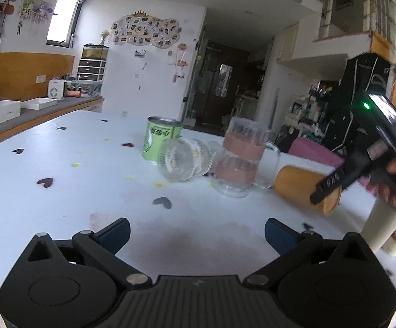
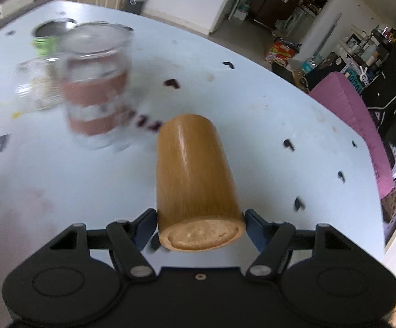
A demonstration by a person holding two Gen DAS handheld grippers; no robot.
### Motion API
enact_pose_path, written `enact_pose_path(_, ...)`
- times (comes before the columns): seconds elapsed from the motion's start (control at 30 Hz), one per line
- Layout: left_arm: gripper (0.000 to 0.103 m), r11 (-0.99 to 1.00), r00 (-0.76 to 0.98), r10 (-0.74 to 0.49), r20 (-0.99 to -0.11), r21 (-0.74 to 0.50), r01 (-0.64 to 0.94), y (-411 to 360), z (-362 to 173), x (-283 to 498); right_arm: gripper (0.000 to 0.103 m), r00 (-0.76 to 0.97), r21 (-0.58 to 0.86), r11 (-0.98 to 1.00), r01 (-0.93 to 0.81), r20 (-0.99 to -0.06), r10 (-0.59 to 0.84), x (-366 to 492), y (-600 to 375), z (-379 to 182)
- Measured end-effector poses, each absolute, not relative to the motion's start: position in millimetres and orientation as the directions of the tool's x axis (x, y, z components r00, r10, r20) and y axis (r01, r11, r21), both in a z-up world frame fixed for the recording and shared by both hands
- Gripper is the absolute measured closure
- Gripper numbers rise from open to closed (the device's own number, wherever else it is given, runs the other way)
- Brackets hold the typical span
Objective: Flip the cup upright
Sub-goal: 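Lift the wooden cup with the right tool and rotate it upright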
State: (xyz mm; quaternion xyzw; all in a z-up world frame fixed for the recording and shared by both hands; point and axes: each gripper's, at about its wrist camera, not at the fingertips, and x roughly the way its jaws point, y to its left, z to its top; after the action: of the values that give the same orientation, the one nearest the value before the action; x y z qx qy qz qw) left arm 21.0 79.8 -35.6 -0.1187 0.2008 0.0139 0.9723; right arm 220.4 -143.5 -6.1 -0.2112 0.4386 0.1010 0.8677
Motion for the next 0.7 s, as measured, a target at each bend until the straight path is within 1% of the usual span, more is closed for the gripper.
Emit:
enact_pose_path(0.1,0.000,0.964,0.926,-0.048,-0.375,-0.258,-0.055,78,-32,18,0.032,0.606,-0.179,0.938,-0.296,-0.794,0.040,189,-153,-7)
enact_pose_path(0.2,0.001,0.956,0.927,-0.073,-0.368,-0.290,-0.040,74,-29,18,0.032,0.577,-0.044,0.965,-0.259,-0.808,0.118,160,-165,-13)
enact_pose_path(0.27,0.001,0.947,0.925,-0.098,-0.366,-0.321,-0.026,72,-28,19,0.032,0.563,0.012,0.973,-0.232,-0.814,0.144,144,-172,-20)
enact_pose_path(0.37,0.001,0.917,0.920,-0.165,-0.355,-0.398,0.010,70,-27,22,0.032,0.577,0.042,0.982,-0.186,-0.804,0.144,120,-174,-33)
enact_pose_path(0.47,0.001,0.889,0.909,-0.224,-0.351,-0.455,0.043,66,-26,28,0.032,0.644,0.022,0.984,-0.178,-0.753,0.133,97,-171,-39)
enact_pose_path(0.6,0.002,0.862,0.885,-0.302,-0.355,-0.499,0.094,55,-23,43,0.032,0.690,0.081,0.984,-0.158,-0.704,0.169,87,-180,-44)
enact_pose_path(0.7,0.004,0.820,0.843,-0.388,-0.371,-0.557,0.132,47,-23,63,0.032,0.707,0.125,0.978,-0.166,-0.676,0.207,84,-192,-45)
